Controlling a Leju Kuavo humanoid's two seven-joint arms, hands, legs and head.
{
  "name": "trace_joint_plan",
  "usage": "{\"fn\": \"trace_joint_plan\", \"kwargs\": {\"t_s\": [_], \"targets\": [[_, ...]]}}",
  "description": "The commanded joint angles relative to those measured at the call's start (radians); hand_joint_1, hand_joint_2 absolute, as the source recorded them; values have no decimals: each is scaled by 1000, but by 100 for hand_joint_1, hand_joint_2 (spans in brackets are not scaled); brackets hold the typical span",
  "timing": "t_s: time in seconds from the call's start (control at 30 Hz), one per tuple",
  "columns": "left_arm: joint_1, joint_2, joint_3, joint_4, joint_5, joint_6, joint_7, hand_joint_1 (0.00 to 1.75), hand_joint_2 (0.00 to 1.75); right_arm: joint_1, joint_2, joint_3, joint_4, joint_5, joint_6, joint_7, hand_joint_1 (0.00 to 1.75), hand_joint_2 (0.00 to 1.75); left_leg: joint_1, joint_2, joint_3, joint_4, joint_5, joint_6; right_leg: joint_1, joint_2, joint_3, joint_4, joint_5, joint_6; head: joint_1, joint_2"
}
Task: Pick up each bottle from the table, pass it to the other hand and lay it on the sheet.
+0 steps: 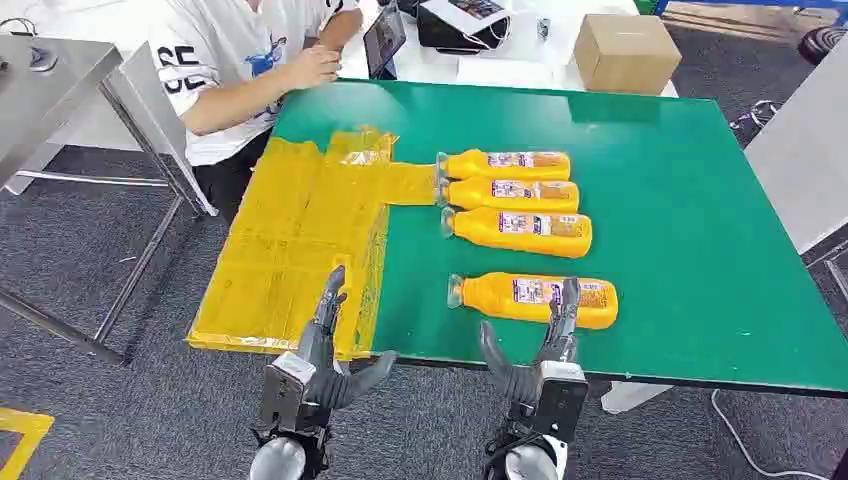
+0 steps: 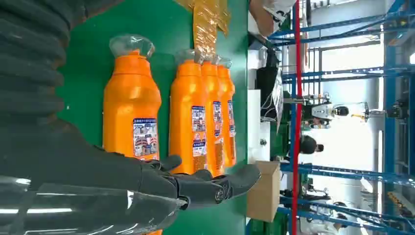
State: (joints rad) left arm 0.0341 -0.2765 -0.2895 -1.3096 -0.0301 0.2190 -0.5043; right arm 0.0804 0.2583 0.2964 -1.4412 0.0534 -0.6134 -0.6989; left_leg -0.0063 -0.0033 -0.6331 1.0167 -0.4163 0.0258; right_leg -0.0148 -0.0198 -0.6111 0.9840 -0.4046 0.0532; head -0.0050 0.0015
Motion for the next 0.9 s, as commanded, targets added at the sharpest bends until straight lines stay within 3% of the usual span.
{"fn": "trace_joint_plan", "kwargs": {"t_s": [0.03, 0.9], "targets": [[-12, 12, 10, 38, 5, -1, 6, 0, 175, -33, -27, -2, 56, -3, 2, 1, 0, 175, 1, 2, 6, -2, -2, -2, 1, 3, 6, -2, -1, -2, 0, 0], [-12, 12, 10, 38, 5, -1, 6, 0, 175, -33, -27, -2, 56, -3, 2, 1, 0, 175, 1, 2, 6, -1, -2, -2, 1, 3, 6, -2, -1, -2, 0, 0]]}}
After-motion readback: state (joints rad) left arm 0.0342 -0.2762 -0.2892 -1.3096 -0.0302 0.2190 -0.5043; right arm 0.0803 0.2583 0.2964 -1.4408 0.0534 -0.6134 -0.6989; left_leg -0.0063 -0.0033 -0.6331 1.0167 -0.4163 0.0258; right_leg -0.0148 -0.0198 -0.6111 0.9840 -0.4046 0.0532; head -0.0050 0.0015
